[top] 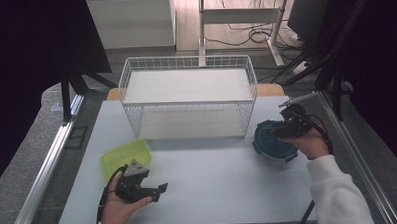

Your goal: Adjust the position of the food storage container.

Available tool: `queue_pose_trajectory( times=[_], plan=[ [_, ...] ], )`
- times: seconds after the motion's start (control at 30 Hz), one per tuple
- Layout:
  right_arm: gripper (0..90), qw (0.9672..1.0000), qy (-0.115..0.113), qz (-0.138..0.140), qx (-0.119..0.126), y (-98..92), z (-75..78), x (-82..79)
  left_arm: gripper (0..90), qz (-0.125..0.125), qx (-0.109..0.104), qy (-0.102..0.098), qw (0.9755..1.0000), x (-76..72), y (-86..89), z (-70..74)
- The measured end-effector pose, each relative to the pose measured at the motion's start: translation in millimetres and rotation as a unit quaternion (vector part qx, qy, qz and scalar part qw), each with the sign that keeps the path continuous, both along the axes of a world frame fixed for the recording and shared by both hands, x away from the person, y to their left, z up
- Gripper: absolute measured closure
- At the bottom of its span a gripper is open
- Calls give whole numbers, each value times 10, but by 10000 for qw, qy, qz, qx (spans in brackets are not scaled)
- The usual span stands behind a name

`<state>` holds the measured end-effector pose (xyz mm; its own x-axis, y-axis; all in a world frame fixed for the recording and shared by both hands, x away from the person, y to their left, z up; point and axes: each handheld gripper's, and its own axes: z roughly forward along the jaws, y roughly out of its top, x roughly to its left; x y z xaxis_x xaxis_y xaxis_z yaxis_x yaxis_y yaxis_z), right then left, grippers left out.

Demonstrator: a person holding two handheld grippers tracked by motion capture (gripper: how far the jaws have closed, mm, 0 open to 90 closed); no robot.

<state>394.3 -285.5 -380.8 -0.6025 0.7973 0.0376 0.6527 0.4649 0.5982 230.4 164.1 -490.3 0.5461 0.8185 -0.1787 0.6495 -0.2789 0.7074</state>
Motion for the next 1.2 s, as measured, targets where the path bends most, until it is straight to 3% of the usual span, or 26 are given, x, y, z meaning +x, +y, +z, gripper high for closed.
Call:
queue_pose_trajectory(
  times=[0.13,0.5,0.73,0.93,1.2],
  plan=[
    [585,9998,-76,-150,-110,-50,6,179,184,55,6,-13,10000,4,19,4],
    [876,9964,221,-584,-569,-237,-141,649,185,21,-25,-8,10000,38,34,9],
    [886,9925,372,-802,-843,-380,-295,847,188,30,35,49,10000,53,12,-1],
    [887,9919,417,-698,-975,-491,-435,958,188,49,26,121,9999,59,11,-20],
    [889,9882,591,-451,-1336,-564,-572,970,189,74,-10,185,9998,55,36,-37]
  ],
)
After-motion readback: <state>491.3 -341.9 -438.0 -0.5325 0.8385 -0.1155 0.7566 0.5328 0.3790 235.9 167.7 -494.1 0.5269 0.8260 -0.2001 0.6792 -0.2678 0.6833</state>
